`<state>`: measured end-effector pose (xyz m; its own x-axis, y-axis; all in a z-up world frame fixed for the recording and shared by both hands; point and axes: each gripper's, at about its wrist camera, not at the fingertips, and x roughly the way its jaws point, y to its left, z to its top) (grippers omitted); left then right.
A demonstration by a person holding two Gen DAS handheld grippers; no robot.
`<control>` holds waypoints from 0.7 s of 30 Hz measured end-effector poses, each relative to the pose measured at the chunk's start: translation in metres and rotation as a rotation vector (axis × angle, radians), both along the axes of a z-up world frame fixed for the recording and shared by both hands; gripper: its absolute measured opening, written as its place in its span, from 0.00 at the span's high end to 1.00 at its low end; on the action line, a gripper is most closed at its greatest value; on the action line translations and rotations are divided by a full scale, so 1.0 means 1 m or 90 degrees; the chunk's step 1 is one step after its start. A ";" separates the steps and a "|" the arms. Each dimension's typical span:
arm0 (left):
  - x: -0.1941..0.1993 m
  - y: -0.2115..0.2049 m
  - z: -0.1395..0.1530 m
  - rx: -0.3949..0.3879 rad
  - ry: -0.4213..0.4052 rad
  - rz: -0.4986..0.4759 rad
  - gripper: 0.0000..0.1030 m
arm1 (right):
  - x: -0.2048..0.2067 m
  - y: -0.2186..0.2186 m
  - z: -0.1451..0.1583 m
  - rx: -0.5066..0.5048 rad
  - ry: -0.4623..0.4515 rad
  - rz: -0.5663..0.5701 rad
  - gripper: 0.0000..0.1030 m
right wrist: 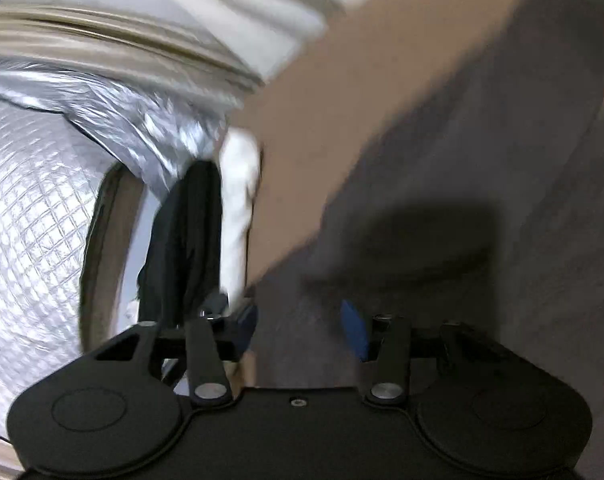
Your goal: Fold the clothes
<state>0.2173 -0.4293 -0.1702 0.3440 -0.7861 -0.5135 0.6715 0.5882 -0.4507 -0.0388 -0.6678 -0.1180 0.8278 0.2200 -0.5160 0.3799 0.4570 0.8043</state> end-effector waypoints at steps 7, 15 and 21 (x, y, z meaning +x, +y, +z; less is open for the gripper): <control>-0.027 -0.019 -0.004 -0.002 0.002 -0.037 0.45 | -0.088 -0.094 0.032 -0.133 0.003 -0.125 0.37; -0.015 -0.083 0.008 0.106 0.032 -0.100 0.43 | -0.181 -0.234 0.022 -0.146 0.170 -0.314 0.37; 0.022 -0.151 -0.009 0.049 0.297 -0.129 0.40 | -0.166 -0.259 0.006 -0.113 0.207 -0.285 0.37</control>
